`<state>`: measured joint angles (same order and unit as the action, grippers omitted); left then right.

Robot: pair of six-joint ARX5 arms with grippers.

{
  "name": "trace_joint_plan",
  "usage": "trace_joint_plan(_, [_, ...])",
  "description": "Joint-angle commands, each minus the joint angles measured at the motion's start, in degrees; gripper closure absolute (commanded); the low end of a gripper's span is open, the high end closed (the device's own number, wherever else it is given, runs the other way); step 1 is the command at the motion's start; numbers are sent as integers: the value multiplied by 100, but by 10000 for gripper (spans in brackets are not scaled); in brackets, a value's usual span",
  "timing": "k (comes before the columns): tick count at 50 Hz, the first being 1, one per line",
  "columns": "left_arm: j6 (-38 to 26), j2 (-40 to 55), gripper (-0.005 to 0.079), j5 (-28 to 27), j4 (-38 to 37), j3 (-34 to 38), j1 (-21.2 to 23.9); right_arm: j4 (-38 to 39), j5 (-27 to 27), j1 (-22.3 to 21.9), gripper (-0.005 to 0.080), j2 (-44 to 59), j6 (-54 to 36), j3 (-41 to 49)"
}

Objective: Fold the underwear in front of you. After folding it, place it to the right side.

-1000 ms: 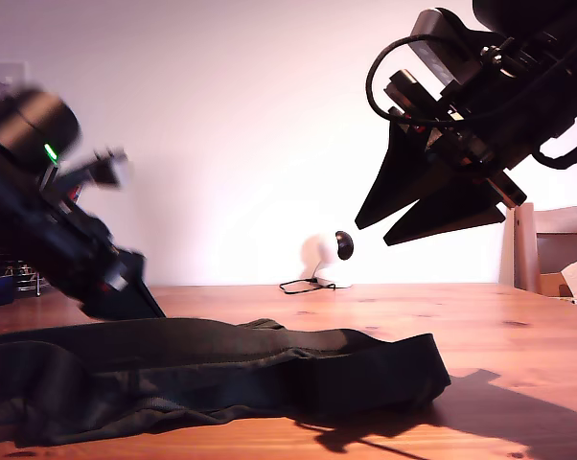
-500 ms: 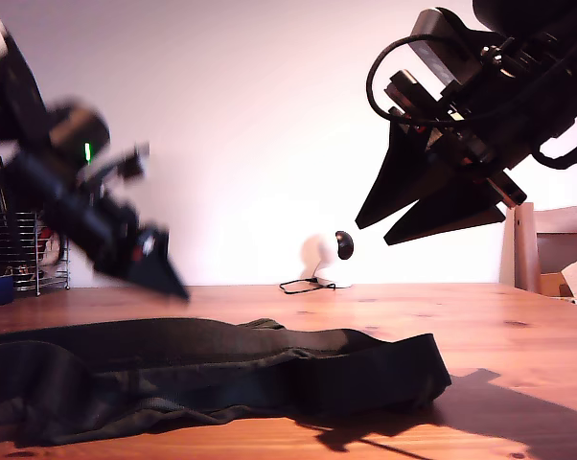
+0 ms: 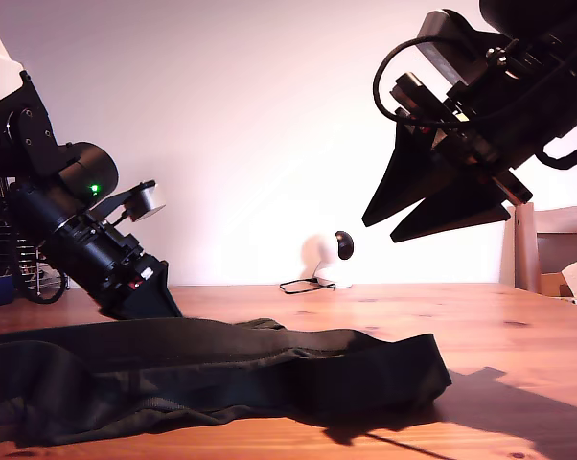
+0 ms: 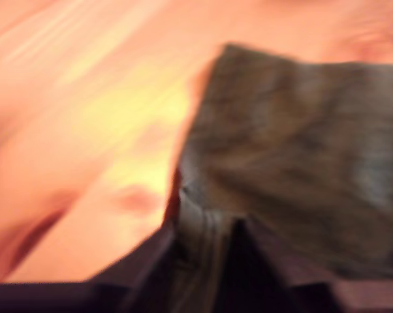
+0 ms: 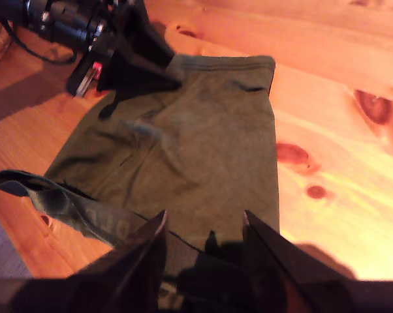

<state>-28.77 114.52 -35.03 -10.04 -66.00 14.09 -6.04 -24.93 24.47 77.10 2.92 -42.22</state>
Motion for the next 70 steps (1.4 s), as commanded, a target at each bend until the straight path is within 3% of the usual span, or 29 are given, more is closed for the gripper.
trace_joint_plan(1, [-35,136,762,-55,24,24,46,52,2,-2,436,31,-28,-2])
trace_joint_plan(12, [293,-7,762,-48,-188,-269,66,46,0,-2,436,33,-31,-2])
trace_joint_plan(21, [378,-348,762,284,-953,-723,66,42,0,-2,436,122,-33,-2])
trace_joint_plan(42, [282,-1003,762,1897,-3644,-1543,66,275,-7,-2,437,664,-35,-2])
trace_joint_plan(52, [389,-1270,762,2387,-5475,-2155,63,332,-28,0,437,879,-35,-2])
trace_joint_plan(63, [516,-1165,762,2500,-5615,-2164,-83,562,-125,0,434,1128,70,-2])
trace_joint_plan(70, [479,-1165,762,2496,-5558,-2164,-85,549,-181,-26,420,1550,824,-114])
